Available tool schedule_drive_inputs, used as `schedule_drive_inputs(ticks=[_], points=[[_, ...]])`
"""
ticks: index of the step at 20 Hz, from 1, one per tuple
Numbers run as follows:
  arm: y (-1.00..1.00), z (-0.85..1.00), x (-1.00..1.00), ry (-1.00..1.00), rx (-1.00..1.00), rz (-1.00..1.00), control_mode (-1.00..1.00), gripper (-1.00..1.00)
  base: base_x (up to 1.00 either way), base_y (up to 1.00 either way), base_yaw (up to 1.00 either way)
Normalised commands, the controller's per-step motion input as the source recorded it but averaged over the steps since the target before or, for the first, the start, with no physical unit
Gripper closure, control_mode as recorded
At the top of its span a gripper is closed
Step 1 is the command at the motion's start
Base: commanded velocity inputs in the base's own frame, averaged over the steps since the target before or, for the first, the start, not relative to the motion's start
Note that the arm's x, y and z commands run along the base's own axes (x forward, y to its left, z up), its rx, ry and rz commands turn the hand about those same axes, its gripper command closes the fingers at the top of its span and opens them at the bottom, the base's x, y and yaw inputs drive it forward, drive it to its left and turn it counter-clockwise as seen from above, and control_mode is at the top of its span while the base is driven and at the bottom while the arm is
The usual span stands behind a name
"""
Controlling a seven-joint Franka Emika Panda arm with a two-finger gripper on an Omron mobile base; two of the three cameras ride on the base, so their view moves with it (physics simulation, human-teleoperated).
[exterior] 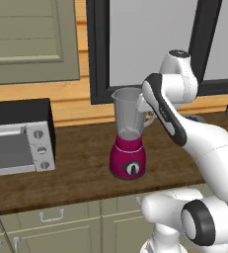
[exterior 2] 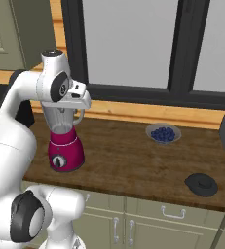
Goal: Close the lid blender by securely placing the lid on top.
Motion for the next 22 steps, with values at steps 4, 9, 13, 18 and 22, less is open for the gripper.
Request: schedule_drive_inputs(ticks=[4,9,13,18,22], points=[[0.0,-0.02,-0.02,0.0,-0.09,-0.03,-1.0,-1.0,0.0,0.0,0.0],[-0.58,0.0,-0.26,0.0,-0.09,-0.22,-1.0,-1.0,0.0,0.0,0.0],[-0.94,-0.04,-0.02,0.02,-0.18,-0.37,-1.0,-1.0,0.0,0.0,0.0],[-1.0,-0.23,0.0,0.06,-0.06,-0.45,-1.0,-1.0,0.0,0.0,0.0],[-1.0,-0.46,0.01,0.08,-0.01,-0.42,-1.0,-1.0,0.0,0.0,0.0]])
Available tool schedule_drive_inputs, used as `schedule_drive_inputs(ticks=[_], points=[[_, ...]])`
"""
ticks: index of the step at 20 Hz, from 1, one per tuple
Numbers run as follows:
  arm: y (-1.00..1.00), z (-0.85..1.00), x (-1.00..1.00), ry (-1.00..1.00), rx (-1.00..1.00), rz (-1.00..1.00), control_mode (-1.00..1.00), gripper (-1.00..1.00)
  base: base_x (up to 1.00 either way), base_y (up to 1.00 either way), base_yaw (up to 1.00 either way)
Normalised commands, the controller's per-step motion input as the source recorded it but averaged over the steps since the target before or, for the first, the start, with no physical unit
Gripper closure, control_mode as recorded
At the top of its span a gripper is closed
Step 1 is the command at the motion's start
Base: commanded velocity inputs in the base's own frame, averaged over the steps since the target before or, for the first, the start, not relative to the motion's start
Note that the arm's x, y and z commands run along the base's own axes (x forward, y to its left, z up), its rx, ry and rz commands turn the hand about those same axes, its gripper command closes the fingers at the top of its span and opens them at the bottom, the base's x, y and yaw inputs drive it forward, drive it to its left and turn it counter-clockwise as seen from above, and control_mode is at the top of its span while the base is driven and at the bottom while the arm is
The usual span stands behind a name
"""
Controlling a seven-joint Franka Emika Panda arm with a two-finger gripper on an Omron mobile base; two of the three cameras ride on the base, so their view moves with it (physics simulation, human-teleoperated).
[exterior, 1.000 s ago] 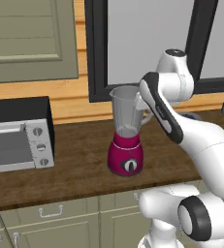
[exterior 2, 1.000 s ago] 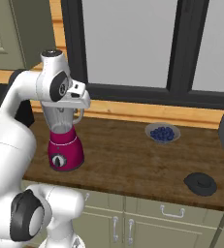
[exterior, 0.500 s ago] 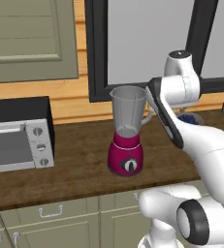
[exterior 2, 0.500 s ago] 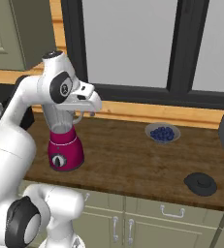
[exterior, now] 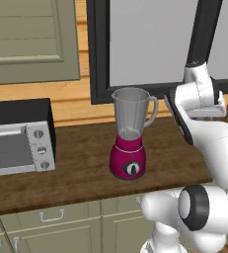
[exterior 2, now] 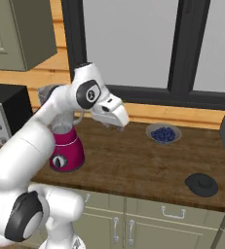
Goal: Close the lid blender by securely placing the lid on top.
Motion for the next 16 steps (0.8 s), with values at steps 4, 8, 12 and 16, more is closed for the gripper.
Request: schedule_drive_inputs(ticks=[4,8,12,16], points=[[-1.0,-0.7,0.13,0.16,-0.01,-0.37,-1.0,-1.0,0.0,0.0,0.0],[-1.0,-0.75,0.0,0.12,0.0,-0.31,-1.0,-1.0,0.0,0.0,0.0],[-0.99,-0.61,-0.05,0.04,0.0,-0.23,-1.0,-1.0,0.0,0.0,0.0],[-0.78,-0.44,0.0,0.03,0.0,-0.1,-1.0,-1.0,0.0,0.0,0.0]])
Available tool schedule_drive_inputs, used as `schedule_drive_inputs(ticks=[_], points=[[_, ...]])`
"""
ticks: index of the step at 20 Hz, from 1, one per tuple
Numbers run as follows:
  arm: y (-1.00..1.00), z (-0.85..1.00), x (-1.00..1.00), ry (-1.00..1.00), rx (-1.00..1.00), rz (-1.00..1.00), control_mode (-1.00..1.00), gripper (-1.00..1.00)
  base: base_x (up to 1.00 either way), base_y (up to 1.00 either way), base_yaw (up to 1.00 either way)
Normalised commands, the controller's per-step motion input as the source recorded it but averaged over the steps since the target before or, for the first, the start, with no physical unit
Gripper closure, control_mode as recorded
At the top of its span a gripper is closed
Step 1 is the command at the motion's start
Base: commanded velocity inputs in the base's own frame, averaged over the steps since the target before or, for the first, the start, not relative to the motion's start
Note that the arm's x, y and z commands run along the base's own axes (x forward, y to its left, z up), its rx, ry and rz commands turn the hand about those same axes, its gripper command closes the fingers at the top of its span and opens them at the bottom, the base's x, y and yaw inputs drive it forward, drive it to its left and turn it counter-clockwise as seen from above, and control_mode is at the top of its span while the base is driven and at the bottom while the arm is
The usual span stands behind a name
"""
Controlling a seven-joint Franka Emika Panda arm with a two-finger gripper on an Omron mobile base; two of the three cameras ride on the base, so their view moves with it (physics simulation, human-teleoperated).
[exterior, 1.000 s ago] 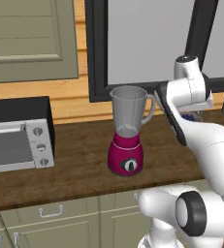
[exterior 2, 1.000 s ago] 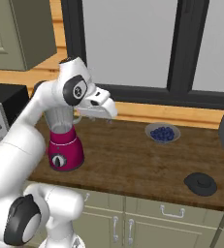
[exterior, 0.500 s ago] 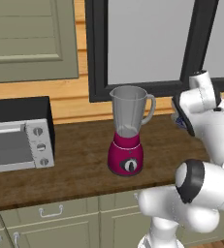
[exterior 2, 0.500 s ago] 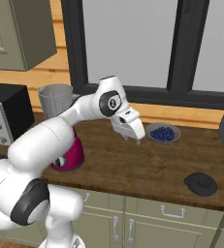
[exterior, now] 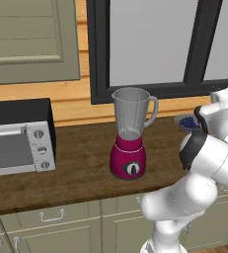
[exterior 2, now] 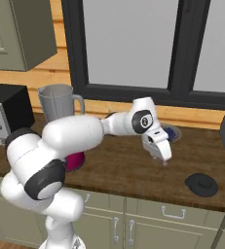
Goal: Close the lid blender by securely placing the lid on top.
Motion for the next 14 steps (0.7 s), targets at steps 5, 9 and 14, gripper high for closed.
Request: schedule_drive_inputs(ticks=[5,9,14], points=[[-0.52,-0.29,0.0,0.03,0.01,-0.01,-1.0,-1.0,0.0,0.0,0.0],[-0.59,-0.35,0.0,0.12,0.1,-0.02,-1.0,-1.0,0.0,0.0,0.0],[-0.79,-0.44,0.0,0.04,0.15,-0.01,-1.0,-1.0,0.0,0.0,0.0]])
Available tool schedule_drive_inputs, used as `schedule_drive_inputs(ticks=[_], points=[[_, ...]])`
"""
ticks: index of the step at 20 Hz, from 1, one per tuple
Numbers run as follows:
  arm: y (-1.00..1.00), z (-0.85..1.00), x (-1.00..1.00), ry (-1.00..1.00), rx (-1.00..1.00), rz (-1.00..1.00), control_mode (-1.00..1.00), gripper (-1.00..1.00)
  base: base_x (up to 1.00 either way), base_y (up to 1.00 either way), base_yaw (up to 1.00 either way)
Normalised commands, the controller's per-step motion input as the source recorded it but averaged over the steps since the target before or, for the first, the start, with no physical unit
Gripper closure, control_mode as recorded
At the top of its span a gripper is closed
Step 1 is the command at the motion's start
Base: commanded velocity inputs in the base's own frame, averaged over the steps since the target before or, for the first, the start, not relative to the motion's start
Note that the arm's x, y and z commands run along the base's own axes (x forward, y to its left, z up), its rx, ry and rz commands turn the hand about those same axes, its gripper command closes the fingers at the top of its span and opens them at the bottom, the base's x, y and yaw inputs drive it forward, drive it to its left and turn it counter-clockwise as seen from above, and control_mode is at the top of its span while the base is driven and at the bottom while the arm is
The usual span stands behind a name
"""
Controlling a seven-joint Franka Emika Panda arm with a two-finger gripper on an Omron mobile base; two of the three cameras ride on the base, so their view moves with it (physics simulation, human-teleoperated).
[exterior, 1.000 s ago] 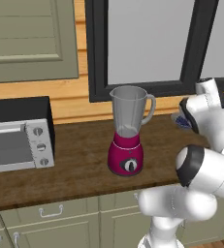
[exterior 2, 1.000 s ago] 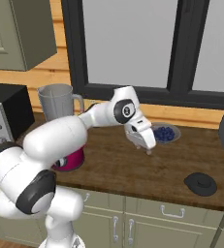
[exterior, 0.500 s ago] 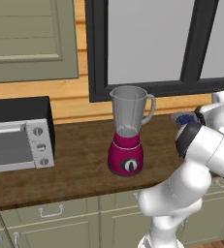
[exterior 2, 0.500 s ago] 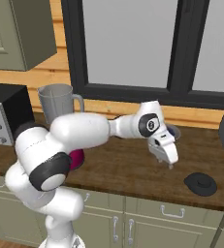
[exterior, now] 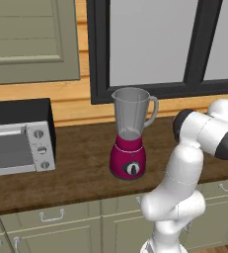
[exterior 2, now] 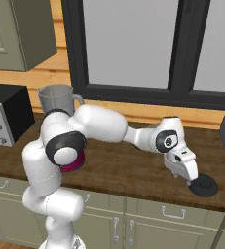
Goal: Close the lid blender by securely placing the lid on top.
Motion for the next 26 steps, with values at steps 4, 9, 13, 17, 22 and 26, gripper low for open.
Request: schedule_drive_inputs(ticks=[4,9,13,17,22,26], points=[[-0.38,-0.04,0.0,-0.09,0.18,0.09,-1.0,-1.0,0.0,0.0,0.0],[-0.28,0.0,0.23,-0.17,0.15,0.15,-1.0,-1.0,0.0,0.0,0.0],[-0.47,-0.13,0.48,-0.09,0.16,0.16,-1.0,-1.0,0.0,0.0,0.0],[-0.27,-0.18,0.54,-0.01,0.07,0.09,-1.0,-1.0,0.0,0.0,0.0],[-0.24,-0.21,0.43,-0.01,0.03,0.07,-1.0,-1.0,0.0,0.0,0.0],[-0.19,-0.53,0.15,0.0,0.03,0.08,-1.0,-1.0,0.0,0.0,0.0]])
